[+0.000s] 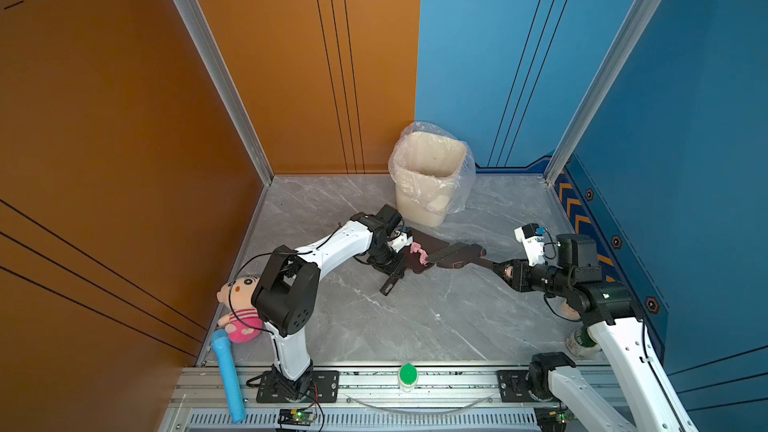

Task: Sweep away the paper scraps from the table
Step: 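Lift the dustpan toward the bin with the left gripper while the right withdraws the brush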

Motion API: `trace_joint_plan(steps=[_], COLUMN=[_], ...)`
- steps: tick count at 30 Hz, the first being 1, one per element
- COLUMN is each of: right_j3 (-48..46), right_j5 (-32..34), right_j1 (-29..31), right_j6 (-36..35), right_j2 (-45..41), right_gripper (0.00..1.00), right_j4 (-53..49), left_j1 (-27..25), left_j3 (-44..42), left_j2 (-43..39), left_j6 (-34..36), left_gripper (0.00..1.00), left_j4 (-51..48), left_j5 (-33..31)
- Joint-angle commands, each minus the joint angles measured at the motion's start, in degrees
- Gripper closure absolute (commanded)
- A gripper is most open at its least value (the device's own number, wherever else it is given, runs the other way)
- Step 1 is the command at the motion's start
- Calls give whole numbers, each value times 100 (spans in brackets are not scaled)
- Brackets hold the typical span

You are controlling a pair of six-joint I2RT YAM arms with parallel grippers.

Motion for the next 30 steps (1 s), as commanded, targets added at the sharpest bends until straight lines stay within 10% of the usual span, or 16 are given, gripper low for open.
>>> trace_joint_plan(steps=[1,16,30], right_j3=[260,199,-116], right_j5=[-205,1021,599], right_j1=[-64,-893,-1441], right_j6=[-39,385,570], right_j2=[-109,-432,-63], right_gripper=[100,100,100], right_j4=[-190,420,930], left_j1=[61,115,212], left_j3=[-91,221,1703], left_j2=[-222,-1338,-1786], left_j6=[-48,-179,-232], left_gripper=[100,100,100], left_j4=[53,-952,-2328], left_j5=[18,-66,-800])
